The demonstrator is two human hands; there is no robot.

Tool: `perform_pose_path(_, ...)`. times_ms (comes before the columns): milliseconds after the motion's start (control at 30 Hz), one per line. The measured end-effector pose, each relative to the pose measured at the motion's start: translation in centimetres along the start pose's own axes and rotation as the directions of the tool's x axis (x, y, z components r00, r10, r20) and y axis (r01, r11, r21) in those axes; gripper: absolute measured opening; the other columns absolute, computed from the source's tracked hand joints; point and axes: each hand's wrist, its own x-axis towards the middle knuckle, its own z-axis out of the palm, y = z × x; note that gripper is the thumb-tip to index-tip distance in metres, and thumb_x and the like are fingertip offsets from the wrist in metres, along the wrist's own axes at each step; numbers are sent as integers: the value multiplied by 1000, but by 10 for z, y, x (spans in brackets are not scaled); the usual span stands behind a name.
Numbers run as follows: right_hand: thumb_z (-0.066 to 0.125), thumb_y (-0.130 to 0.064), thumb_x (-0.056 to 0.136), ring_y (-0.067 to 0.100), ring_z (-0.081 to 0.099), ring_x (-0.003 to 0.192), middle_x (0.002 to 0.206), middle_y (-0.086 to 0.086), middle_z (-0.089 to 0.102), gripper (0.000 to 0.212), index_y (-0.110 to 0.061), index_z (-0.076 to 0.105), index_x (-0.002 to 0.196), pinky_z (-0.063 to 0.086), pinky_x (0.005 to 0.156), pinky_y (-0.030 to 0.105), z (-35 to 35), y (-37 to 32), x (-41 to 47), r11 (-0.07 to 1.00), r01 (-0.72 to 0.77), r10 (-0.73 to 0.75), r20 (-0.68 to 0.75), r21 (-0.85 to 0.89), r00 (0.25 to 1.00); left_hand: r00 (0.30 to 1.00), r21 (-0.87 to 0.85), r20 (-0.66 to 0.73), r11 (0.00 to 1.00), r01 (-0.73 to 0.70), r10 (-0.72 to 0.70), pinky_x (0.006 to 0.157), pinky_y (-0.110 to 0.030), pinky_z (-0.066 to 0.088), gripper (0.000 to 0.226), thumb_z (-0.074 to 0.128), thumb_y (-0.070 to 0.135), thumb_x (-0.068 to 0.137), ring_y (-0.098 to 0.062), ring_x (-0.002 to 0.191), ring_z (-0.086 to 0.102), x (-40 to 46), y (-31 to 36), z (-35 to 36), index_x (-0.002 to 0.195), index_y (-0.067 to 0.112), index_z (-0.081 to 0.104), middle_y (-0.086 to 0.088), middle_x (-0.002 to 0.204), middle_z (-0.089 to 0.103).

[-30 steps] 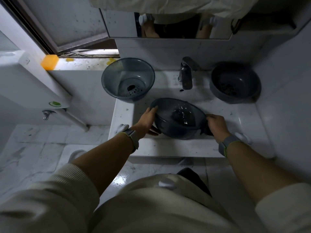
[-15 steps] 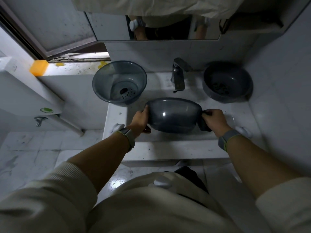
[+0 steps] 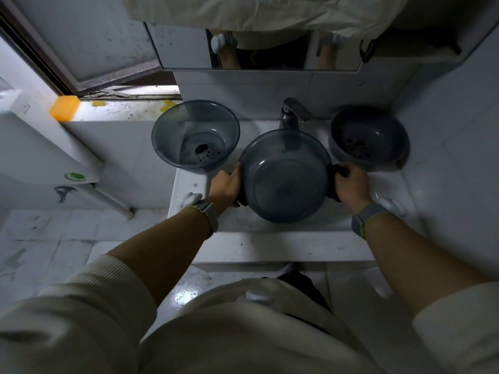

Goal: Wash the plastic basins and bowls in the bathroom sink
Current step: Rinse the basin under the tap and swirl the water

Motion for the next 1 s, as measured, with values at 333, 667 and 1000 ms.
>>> perform_pose_path(333, 52, -21, 99, 21, 51, 85, 85, 13, 57, 28, 1, 61, 85, 38, 75, 37, -2, -7, -2, 912, -181, 190, 13, 368, 982, 980, -178, 131, 968, 174, -152, 67, -53, 68, 89, 25, 72, 106, -48, 76, 80, -5, -6, -5, 115, -5, 67, -33, 91, 78)
perform_pose_path(667, 71, -16, 93, 30, 65, 89, 93, 13, 71, 10, -6, 69, 91, 54, 82, 40, -12, 11, -32, 994, 105, -100, 155, -20, 983, 861, -339, 463, 855, 392, -210, 80, -60, 66, 35, 61, 35, 101, -54, 109, 70, -10, -16, -4, 127, 13, 58, -30, 128, 65)
perform_pose_path(1000, 69, -27, 94, 35, 63, 86, 88, 17, 67, 25, -5, 58, 89, 48, 73, 39, -11, -27, -28, 969, 184, -199, -81, -167, 977, 909, -294, 361, 899, 325, -211, 82, -59, 63, 20, 53, 28, 106, -42, 88, 68, -5, -10, 6, 114, 12, 63, -18, 105, 63)
